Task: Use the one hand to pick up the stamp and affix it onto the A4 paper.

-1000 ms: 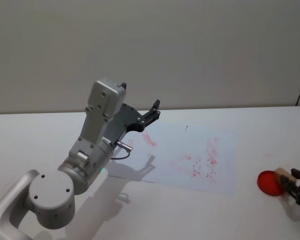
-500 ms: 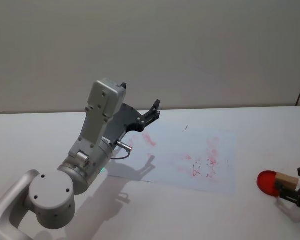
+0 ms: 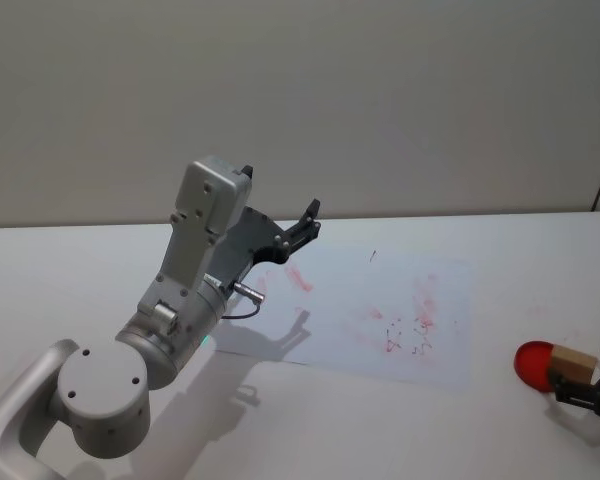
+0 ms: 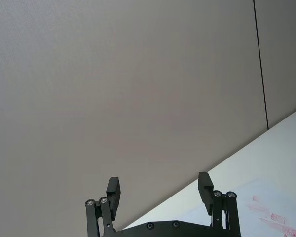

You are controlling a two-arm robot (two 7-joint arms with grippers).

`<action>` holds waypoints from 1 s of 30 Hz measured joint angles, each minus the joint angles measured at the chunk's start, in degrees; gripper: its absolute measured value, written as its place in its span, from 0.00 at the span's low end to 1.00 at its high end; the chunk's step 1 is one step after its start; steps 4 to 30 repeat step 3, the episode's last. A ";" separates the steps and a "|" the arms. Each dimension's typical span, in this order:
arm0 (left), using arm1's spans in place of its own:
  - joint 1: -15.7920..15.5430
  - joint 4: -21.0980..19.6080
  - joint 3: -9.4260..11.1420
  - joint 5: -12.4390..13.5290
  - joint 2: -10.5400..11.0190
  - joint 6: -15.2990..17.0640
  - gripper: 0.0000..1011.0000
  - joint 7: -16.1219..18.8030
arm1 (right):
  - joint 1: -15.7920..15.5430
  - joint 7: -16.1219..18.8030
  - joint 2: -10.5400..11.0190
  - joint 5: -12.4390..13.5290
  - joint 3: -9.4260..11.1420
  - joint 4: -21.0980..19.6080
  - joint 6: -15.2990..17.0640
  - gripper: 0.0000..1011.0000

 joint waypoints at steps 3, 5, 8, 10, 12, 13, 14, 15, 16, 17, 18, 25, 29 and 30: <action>0.00 0.00 0.00 0.00 0.00 0.00 0.99 0.00 | -0.01 -0.01 0.02 0.00 0.00 0.00 0.01 0.99; 0.00 0.00 0.00 0.00 0.00 0.00 0.99 0.00 | -0.01 -0.01 0.02 0.00 0.00 0.00 0.01 0.99; 0.00 0.00 0.00 0.00 0.00 0.00 0.99 0.00 | -0.01 -0.01 0.02 0.00 0.00 0.00 0.01 0.99; 0.00 0.00 0.00 0.00 0.00 0.00 0.99 0.00 | -0.01 -0.01 0.02 0.00 0.00 0.00 0.01 0.99; 0.00 0.00 0.00 0.00 0.00 0.00 0.99 0.00 | -0.01 -0.01 0.02 0.00 0.00 0.00 0.01 0.99; 0.00 0.00 0.00 0.00 0.00 0.00 0.99 0.00 | -0.01 -0.01 0.02 0.00 0.00 0.00 0.01 0.99; 0.00 0.00 0.00 0.00 0.00 0.00 0.99 0.00 | -0.01 -0.01 0.02 0.00 0.00 0.00 0.01 0.99; 0.00 0.00 0.00 0.00 0.00 0.00 0.99 0.00 | -0.01 -0.01 0.02 0.00 0.00 0.00 0.01 0.99; 0.00 0.00 0.00 0.00 0.00 0.00 0.99 0.00 | -0.01 -0.01 0.02 0.00 0.00 0.00 0.01 0.99; 0.00 0.00 0.00 0.00 0.00 0.00 0.99 0.00 | -0.01 -0.01 0.02 0.00 0.00 0.00 0.01 0.99; 0.00 0.00 0.00 0.00 0.00 0.00 0.99 0.00 | -0.01 -0.01 0.02 0.00 0.00 0.00 0.01 0.99; 0.00 0.00 0.00 0.00 0.00 0.00 0.99 0.00 | -0.01 -0.01 0.02 0.00 0.00 0.00 0.01 0.99; 0.00 0.00 0.00 0.00 0.00 0.00 0.99 0.00 | -0.01 -0.01 0.02 0.00 0.00 0.00 0.01 0.99; 0.00 0.00 0.00 0.00 0.00 0.00 0.99 0.00 | -0.01 -0.01 0.02 0.00 0.00 0.00 0.01 0.99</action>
